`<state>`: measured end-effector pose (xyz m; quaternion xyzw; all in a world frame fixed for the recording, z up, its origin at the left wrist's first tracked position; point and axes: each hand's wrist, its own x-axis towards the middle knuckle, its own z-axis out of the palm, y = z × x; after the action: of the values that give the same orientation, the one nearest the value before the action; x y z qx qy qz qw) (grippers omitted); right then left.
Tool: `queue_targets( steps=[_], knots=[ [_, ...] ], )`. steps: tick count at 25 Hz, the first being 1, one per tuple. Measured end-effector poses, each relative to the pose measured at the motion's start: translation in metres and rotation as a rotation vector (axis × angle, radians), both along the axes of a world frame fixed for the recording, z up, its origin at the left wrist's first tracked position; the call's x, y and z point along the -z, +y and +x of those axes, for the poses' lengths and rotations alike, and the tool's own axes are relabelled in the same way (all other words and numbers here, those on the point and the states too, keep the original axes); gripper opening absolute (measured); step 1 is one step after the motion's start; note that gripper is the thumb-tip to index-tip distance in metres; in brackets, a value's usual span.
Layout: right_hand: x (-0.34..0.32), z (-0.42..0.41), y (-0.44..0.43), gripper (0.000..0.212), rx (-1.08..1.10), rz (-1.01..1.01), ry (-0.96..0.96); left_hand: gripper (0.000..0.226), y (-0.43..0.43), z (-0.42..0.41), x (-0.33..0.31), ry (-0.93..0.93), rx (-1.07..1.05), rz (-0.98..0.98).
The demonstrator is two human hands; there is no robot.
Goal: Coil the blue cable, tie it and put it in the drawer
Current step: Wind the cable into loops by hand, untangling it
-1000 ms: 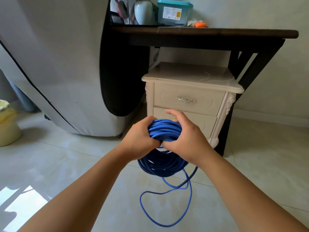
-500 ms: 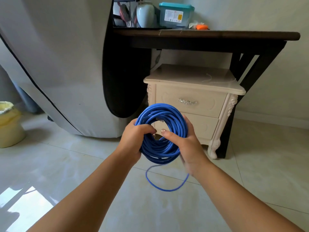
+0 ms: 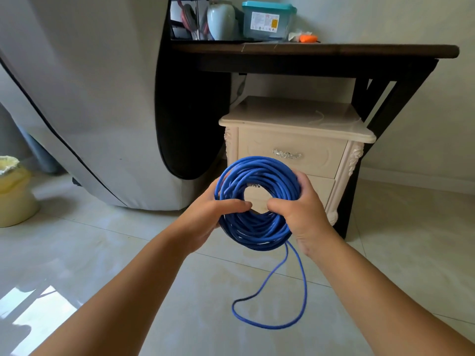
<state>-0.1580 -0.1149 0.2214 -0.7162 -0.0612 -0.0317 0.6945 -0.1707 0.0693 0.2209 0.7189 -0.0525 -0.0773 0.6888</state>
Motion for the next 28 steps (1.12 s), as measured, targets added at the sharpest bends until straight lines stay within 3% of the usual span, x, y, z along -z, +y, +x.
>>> queue_targets(
  steps=[2,5,7,9,13,16,22,28],
  knots=[
    [-0.004,0.003,-0.007,0.066,-0.012,-0.259,-0.079,0.087,0.000,0.000,-0.001,-0.075,-0.013,0.066],
    [-0.007,0.003,-0.011,0.075,-0.165,-0.681,-0.206,0.116,-0.002,0.002,0.007,-0.343,0.001,0.508],
    [-0.006,0.001,-0.008,0.078,-0.271,-0.848,-0.289,0.123,-0.009,-0.001,0.014,-0.415,0.046,0.639],
    [-0.005,-0.001,-0.006,0.076,-0.286,-0.890,-0.372,0.113,-0.017,-0.003,0.019,-0.455,-0.015,0.661],
    [-0.005,-0.003,-0.007,0.076,-0.224,-0.782,-0.388,0.065,-0.024,-0.004,0.013,-0.502,-0.191,0.630],
    [-0.009,0.001,-0.012,0.074,-0.244,-0.689,-0.288,0.049,-0.025,-0.004,0.010,-0.407,-0.218,0.519],
    [-0.011,0.009,-0.026,0.073,-0.399,-0.237,0.020,0.045,-0.020,0.002,0.008,-0.179,-0.316,0.196],
    [-0.005,0.011,-0.022,0.092,-0.366,0.020,0.093,0.053,-0.015,0.007,0.006,-0.045,-0.352,-0.177]
  ],
)
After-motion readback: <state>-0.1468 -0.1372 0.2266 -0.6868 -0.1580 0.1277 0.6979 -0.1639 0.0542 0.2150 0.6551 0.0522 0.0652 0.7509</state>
